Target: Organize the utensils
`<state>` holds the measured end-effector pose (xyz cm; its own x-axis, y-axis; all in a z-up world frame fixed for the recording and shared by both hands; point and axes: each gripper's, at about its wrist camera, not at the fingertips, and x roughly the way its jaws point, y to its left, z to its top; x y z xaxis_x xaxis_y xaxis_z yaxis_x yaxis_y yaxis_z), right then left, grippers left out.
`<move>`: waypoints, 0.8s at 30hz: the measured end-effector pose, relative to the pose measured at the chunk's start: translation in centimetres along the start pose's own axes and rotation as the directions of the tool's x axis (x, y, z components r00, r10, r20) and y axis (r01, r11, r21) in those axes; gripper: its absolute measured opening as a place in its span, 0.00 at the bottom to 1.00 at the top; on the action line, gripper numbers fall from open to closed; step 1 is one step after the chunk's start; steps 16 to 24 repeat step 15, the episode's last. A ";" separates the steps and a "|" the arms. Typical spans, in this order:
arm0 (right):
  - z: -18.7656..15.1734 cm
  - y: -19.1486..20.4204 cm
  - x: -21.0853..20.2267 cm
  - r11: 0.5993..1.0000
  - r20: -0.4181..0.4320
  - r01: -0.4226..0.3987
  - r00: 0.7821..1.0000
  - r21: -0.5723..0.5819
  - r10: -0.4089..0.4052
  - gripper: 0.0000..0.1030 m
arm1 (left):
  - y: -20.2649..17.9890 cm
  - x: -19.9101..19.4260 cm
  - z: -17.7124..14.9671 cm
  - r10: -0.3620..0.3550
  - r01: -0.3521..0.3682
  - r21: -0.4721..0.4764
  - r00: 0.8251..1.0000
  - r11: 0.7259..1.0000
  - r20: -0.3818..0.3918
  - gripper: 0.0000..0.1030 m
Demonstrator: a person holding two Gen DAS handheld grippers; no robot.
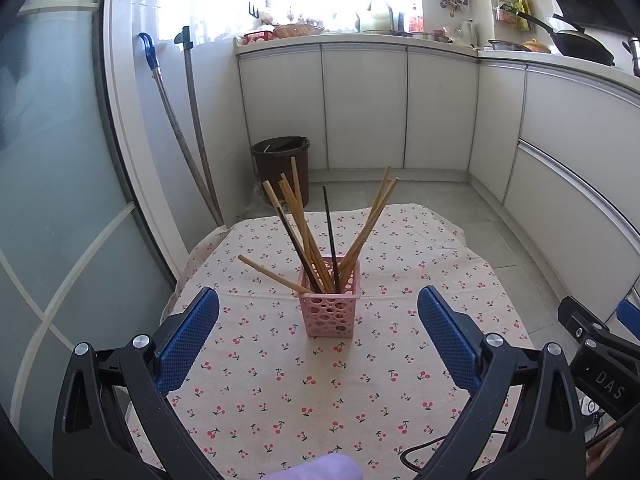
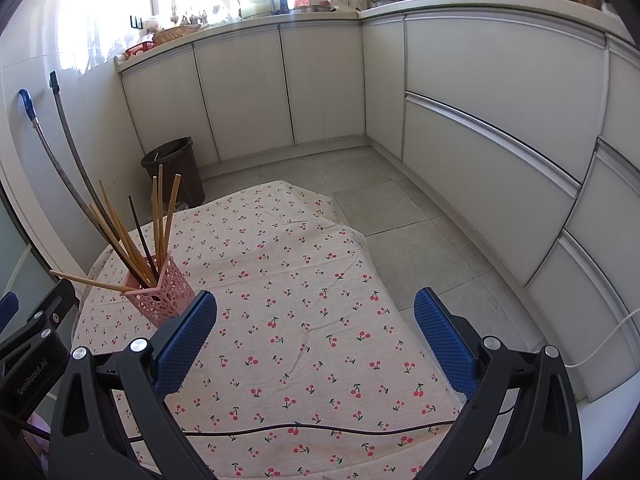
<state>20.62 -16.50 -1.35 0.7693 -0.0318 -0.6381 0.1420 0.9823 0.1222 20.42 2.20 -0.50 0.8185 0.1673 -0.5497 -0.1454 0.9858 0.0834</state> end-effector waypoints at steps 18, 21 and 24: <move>-0.1 -0.1 0.1 1.000 -0.002 -0.002 1.000 0.004 0.002 0.93 | -0.1 0.1 0.2 -0.001 0.001 -0.008 1.000 1.000 -0.022 0.93; -0.1 -0.1 0.1 1.000 -0.002 -0.002 1.000 0.004 0.002 0.93 | -0.1 0.1 0.2 -0.001 0.001 -0.008 1.000 1.000 -0.022 0.93; -0.1 -0.1 0.1 1.000 -0.002 -0.002 1.000 0.004 0.002 0.93 | -0.1 0.1 0.2 -0.001 0.001 -0.008 1.000 1.000 -0.022 0.93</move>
